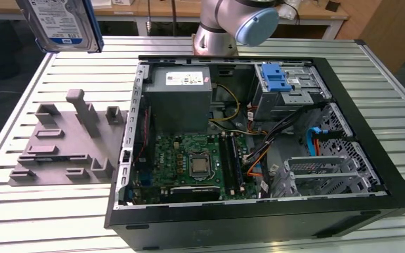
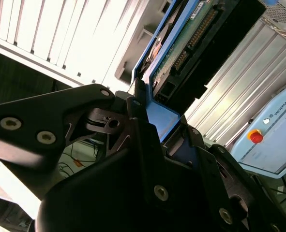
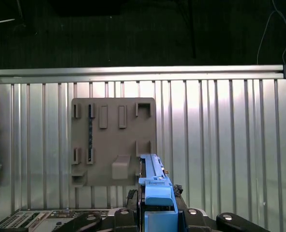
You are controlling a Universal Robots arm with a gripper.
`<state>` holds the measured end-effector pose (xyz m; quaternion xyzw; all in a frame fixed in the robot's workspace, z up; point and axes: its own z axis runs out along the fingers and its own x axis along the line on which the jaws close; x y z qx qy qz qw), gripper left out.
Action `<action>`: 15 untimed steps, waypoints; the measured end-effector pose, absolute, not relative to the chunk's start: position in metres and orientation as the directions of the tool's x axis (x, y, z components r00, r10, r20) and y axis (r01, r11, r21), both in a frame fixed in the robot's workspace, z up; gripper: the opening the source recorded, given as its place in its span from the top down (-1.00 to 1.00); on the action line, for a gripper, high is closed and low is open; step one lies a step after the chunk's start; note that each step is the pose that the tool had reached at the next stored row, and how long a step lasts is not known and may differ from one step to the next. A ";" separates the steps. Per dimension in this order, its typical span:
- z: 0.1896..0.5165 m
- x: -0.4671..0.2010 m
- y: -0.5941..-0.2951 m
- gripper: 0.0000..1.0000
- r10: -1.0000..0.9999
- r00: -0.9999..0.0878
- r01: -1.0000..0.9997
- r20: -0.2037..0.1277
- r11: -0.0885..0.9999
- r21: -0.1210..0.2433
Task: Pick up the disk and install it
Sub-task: 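Pick up the disk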
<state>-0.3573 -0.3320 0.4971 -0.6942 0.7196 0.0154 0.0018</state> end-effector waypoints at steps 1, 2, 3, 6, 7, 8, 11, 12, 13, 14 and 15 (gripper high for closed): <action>0.497 -0.356 -0.332 0.27 -0.999 -0.036 -0.999 -0.024 0.036 0.020; 0.497 -0.355 -0.332 0.27 -0.999 -0.036 -0.999 -0.024 0.036 0.020; 0.497 -0.354 -0.332 0.27 -0.999 -0.036 -0.999 -0.024 0.036 0.020; 0.497 -0.350 -0.332 0.27 -0.999 -0.036 -0.999 -0.024 0.036 0.020; 0.497 -0.349 -0.332 0.27 -0.999 -0.036 -0.999 -0.024 0.036 0.020; 0.497 -0.348 -0.332 0.27 -0.999 -0.036 -0.999 -0.024 0.036 0.020; 0.497 -0.345 -0.332 0.27 -0.999 -0.036 -0.999 -0.024 0.036 0.020; 0.497 -0.344 -0.332 0.27 -0.999 -0.036 -0.999 -0.024 0.036 0.020; 0.497 -0.343 -0.332 0.27 -0.999 -0.036 -0.999 -0.024 0.036 0.020; 0.497 -0.342 -0.332 0.27 -0.999 -0.036 -0.999 -0.024 0.036 0.020; 0.497 -0.340 -0.332 0.27 -0.999 -0.036 -0.999 -0.024 0.036 0.020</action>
